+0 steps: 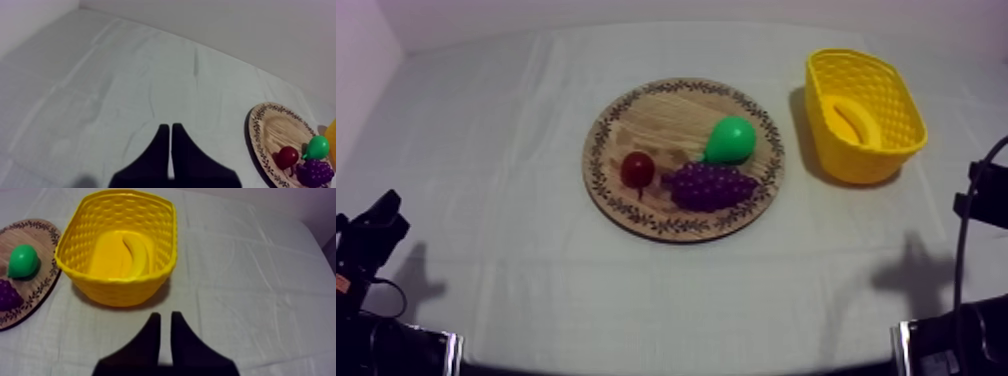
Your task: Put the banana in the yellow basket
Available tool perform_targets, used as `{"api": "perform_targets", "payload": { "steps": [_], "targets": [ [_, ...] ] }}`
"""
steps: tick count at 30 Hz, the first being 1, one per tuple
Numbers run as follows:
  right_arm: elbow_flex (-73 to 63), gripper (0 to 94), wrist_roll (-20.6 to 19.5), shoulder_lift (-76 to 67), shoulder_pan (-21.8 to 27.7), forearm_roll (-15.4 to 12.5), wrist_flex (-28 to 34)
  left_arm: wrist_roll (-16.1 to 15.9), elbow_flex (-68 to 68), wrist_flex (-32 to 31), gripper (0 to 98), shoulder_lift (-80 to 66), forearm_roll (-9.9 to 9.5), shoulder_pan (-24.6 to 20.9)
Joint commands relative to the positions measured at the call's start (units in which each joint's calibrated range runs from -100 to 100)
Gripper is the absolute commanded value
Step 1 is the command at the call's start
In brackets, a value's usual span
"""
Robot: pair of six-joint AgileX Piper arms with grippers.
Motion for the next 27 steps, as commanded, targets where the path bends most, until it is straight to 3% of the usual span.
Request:
{"api": "perform_targets", "payload": {
  "steps": [1,15,27],
  "targets": [
    [1.04,6.0,0.10,-1.14,0.17,0.14,0.10,0.02,0.03,0.00,0.1,-0.01,0.03,0.00],
    [8.16,5.9,1.72,-8.14,0.40,-0.19,-1.98,0.02,0.03,0.00,0.1,-0.01,0.03,0.00],
    [14.13,4.6,3.39,-12.32,1.17,-2.91,-3.94,0.02,0.03,0.00,0.1,-0.01,0.03,0.00]
  ]
}}
